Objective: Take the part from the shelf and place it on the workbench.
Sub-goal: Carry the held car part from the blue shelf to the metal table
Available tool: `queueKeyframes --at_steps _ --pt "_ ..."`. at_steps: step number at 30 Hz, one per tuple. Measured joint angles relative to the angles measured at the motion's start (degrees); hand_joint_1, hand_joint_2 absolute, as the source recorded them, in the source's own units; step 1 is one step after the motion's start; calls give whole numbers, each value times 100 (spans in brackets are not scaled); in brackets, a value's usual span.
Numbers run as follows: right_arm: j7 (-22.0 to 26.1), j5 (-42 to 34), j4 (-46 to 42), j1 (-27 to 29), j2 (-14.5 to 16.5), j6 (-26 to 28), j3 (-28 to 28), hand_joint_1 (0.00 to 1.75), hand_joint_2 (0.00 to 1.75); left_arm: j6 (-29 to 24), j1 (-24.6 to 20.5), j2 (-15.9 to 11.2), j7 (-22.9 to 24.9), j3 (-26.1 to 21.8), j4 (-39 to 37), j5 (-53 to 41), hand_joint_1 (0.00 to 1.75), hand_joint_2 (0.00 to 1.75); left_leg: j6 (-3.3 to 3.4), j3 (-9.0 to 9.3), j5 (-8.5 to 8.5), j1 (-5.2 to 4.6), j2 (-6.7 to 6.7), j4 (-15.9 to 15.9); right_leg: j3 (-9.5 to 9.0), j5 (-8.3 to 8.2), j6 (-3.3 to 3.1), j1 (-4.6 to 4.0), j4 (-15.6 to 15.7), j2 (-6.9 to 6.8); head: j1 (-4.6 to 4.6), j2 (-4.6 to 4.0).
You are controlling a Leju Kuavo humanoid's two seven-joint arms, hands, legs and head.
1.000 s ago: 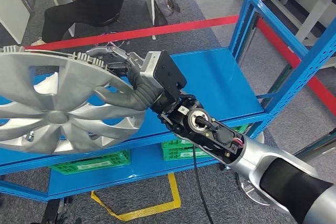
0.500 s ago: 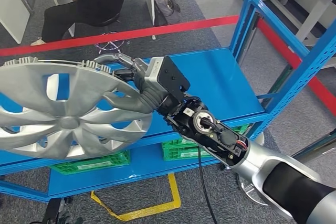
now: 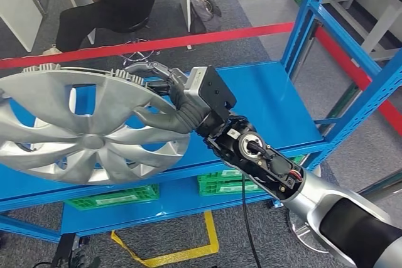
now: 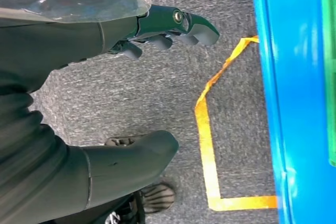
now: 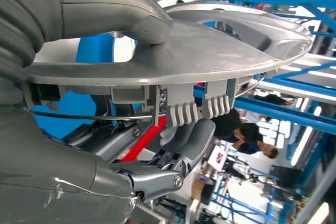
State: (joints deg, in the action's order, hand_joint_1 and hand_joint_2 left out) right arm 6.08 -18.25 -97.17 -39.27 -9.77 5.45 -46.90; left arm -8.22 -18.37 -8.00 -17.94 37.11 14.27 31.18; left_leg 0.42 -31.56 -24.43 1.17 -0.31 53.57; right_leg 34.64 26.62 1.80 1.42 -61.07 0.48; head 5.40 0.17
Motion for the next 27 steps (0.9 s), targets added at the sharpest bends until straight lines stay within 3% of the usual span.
queueKeyframes --at_steps 2,5,7,8,10,11,12,14,16,18,20,23,27 --pt "-1 4 -4 2 -5 -11 7 175 175 2 -14 2 4 2 -1 -8 0 175 -70 -23 -33 -13 -14 48 -196 -172 -14 -7 467 22 -6 0" --pt "-30 53 -8 39 -15 -78 32 175 175 18 -18 9 17 11 -1 -39 0 175 -154 -85 -22 -14 -20 79 -202 -131 -119 -37 504 40 -33 0" --pt "-54 79 -9 49 -19 -128 54 175 175 28 -22 18 21 16 0 -53 0 175 -191 -134 -108 0 -4 212 -227 -136 -179 -34 519 35 -55 0" --pt "-58 82 -10 48 -20 -154 68 175 175 32 -31 20 22 22 1 -54 0 175 -206 -263 -238 1 4 476 -241 -135 -213 -34 527 28 -70 0" --pt "-59 81 -11 47 -20 -213 92 175 175 35 -41 22 23 33 -1 -52 0 175 -220 -714 -575 -7 11 1325 -248 -124 -263 -60 530 10 -101 0" --pt "-61 81 -8 47 -20 -243 98 175 175 35 -37 23 24 38 -1 -50 0 175 -214 -948 -683 -13 10 1720 -251 -118 -284 -79 530 3 -106 0" --pt "-62 80 -4 48 -20 -269 100 175 175 35 -30 25 24 39 -1 -50 0 175 -200 -1086 -691 -21 10 1917 -255 -111 -296 -97 530 -2 -109 0" --pt "-65 76 8 49 -20 -307 101 175 175 35 -22 26 24 39 -1 -50 0 175 -146 -1053 -448 -37 10 1700 -270 -99 -316 -127 530 -4 -110 0" --pt "-55 62 14 44 -20 -345 106 175 175 35 -31 19 24 39 -1 -45 0 175 -56 -692 -48 -84 41 888 -293 -82 -323 -142 531 -9 -111 0" --pt "-37 39 25 34 -20 -388 113 175 175 35 -56 11 24 40 0 -36 0 175 11 -404 159 -151 84 251 -292 -62 -303 -156 530 -20 -114 0" --pt "-26 23 40 27 -20 -414 119 175 175 33 -69 7 24 40 -1 -28 0 175 26 -359 147 -187 78 133 -288 -48 -259 -158 541 -47 -118 0" --pt "-22 19 52 24 -20 -425 132 175 175 31 -66 2 22 40 0 -20 0 175 56 -336 160 -168 42 92 -318 -28 -196 -172 567 -82 -113 0" --pt "-19 19 52 22 -20 -427 139 175 175 32 -66 6 21 39 1 -19 0 175 73 -302 172 -140 33 55 -282 35 -181 -166 514 -80 -110 0"
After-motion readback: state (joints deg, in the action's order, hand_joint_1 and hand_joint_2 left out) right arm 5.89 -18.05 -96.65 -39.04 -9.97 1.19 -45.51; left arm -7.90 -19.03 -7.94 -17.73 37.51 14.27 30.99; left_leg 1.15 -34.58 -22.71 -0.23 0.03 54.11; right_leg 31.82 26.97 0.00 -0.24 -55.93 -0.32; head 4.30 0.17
